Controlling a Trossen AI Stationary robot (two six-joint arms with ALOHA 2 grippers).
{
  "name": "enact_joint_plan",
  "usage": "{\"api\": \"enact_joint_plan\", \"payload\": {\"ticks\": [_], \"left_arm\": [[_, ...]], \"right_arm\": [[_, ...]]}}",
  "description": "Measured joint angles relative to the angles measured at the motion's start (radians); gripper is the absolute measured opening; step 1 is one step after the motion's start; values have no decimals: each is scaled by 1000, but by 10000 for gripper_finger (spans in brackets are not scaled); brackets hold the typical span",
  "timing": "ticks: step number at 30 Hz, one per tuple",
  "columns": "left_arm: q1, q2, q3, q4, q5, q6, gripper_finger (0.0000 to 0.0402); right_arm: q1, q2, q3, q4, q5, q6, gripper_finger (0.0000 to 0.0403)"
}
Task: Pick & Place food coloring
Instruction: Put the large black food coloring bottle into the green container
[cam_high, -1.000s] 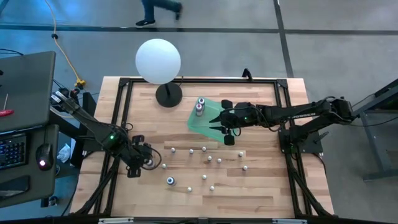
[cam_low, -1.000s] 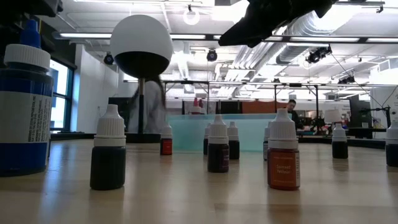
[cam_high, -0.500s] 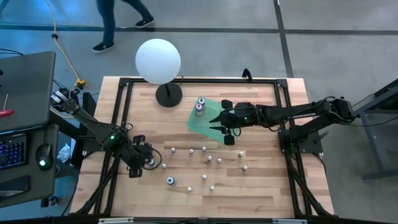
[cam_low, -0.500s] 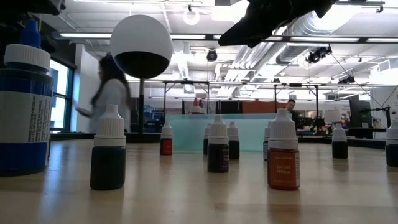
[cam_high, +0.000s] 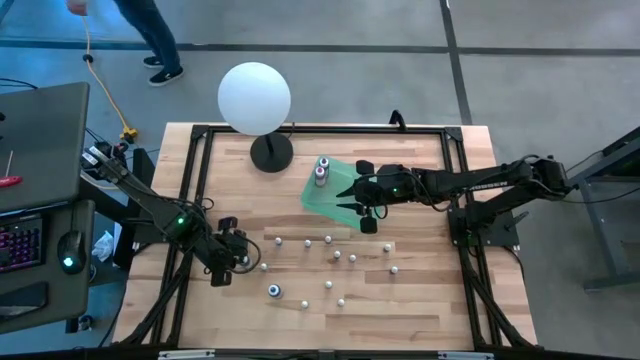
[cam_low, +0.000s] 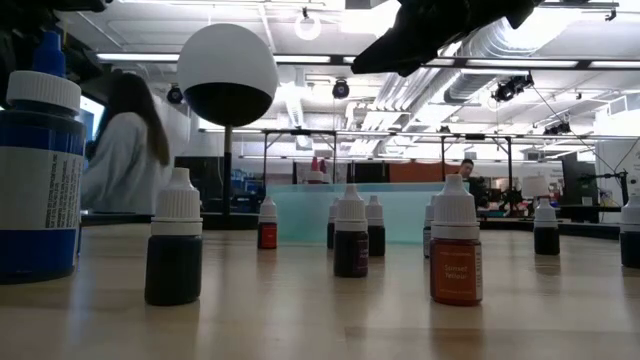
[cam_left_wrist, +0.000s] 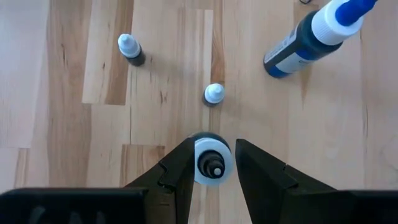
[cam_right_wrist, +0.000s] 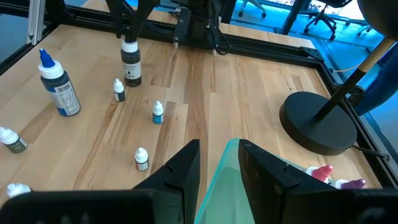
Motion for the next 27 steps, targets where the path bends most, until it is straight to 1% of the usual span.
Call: {"api": "enact_joint_plan", "payload": {"ticks": [19,22,27], "left_arm": [[0,0,0,-42,1,0,112],[0,0,0,-41,2,9,92],[0,0,0,-22,10,18,32]], "right_arm": [[0,0,0,0,0,0,103],[0,0,0,0,0,0,103],[-1,0,0,0,0,0,103]]}}
